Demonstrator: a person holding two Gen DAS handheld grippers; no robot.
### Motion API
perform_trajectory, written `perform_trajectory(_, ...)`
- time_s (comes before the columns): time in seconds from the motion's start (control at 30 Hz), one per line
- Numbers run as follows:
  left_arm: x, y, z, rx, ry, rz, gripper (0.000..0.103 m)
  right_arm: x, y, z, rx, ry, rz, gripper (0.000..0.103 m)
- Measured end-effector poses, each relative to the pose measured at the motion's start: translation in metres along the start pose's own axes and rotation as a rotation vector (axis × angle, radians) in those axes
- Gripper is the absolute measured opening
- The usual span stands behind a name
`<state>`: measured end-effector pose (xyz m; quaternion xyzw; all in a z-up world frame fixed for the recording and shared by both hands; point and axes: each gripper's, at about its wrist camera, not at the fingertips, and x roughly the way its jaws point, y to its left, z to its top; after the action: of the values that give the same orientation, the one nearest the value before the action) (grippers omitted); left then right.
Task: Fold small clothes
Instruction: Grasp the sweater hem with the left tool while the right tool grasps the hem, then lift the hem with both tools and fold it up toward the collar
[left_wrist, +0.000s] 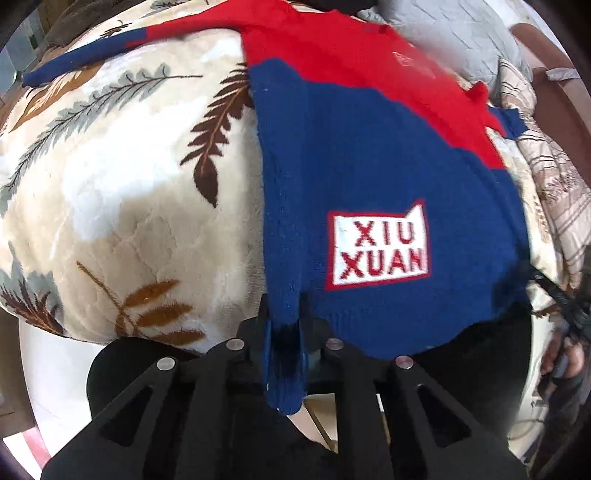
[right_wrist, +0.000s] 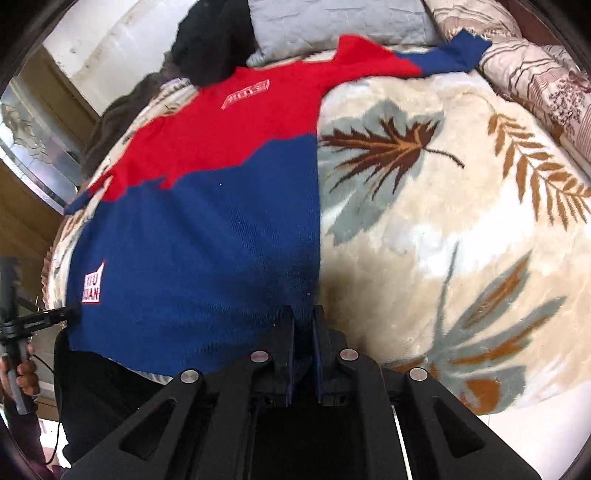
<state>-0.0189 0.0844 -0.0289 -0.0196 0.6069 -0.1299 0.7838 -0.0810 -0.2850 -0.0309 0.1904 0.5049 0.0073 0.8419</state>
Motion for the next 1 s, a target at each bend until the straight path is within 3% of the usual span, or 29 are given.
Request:
perform_trajectory(0.13,-0.032,0.004,0.013,0.027,-0.086,-0.054,0.014,-0.021,0.008,0.026,-0.022,-0.118,-0.001,0.017)
perform_trajectory(0.17,-0.039,0.000,0.020,0.040,-0.116,-0.051,0.024,-0.024,0.010,0.035,-0.031,-0.149,0.011,0.018)
perform_trajectory(0.2,-0.043,-0.004,0.031,0.053,-0.150,-0.040,0.041,-0.025,0.015,0.045,-0.040,-0.177,0.022,0.018)
perform_trajectory(0.27,-0.041,-0.014,0.051,0.061,-0.210,0.002,0.056,-0.016,0.022,0.059,-0.062,-0.200,0.030,0.018)
perform_trajectory(0.33,-0.029,-0.021,0.066,0.065,-0.237,0.038,0.057,0.005,0.031,0.064,-0.104,-0.197,0.013,0.018)
perform_trajectory(0.43,0.006,-0.027,0.082,0.064,-0.204,0.076,0.057,0.048,0.038,0.061,-0.178,-0.067,-0.067,0.015)
perform_trajectory(0.5,0.030,-0.031,0.088,0.081,-0.153,0.139,0.057,0.042,0.033,0.068,-0.184,-0.090,-0.019,0.013)
perform_trajectory(0.6,0.026,-0.041,0.091,0.137,-0.187,0.166,0.058,0.006,-0.012,0.107,-0.034,-0.203,0.015,0.019)
perform_trajectory(0.73,0.012,-0.036,0.107,0.125,-0.203,0.059,0.059,-0.030,-0.110,0.173,0.262,-0.378,-0.089,0.043)
perform_trajectory(0.87,0.010,-0.044,0.133,0.099,-0.232,-0.037,0.062,-0.028,-0.189,0.226,0.474,-0.459,-0.188,0.043)
perform_trajectory(1.0,0.024,-0.061,0.168,0.091,-0.229,-0.079,0.062,-0.005,-0.228,0.264,0.566,-0.518,-0.251,0.043)
